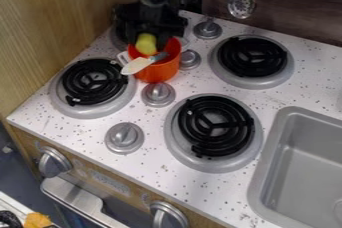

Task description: Put the yellow bottle in the orange pot

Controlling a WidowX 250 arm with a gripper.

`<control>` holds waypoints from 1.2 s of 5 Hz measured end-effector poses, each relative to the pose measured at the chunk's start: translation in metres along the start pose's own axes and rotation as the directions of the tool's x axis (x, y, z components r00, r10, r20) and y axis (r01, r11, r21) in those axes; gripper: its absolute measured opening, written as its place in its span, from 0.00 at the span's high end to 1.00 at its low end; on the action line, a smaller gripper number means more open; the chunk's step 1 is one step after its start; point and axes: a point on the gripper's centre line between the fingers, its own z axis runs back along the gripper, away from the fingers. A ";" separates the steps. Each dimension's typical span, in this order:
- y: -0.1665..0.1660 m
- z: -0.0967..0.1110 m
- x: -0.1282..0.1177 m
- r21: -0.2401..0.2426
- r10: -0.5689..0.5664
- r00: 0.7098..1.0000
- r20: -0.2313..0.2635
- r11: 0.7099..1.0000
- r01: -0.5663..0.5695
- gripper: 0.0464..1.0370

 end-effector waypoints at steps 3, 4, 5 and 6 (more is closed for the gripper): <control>0.000 -0.006 -0.003 -0.012 -0.006 0.999 0.033 1.000 0.006 0.33; -0.002 -0.007 -0.006 -0.025 0.009 1.000 0.028 1.000 -0.009 0.07; 0.001 -0.004 -0.010 -0.012 0.012 1.000 0.016 1.000 -0.012 0.04; 0.004 0.006 -0.012 0.004 0.009 1.000 0.014 1.000 -0.009 0.04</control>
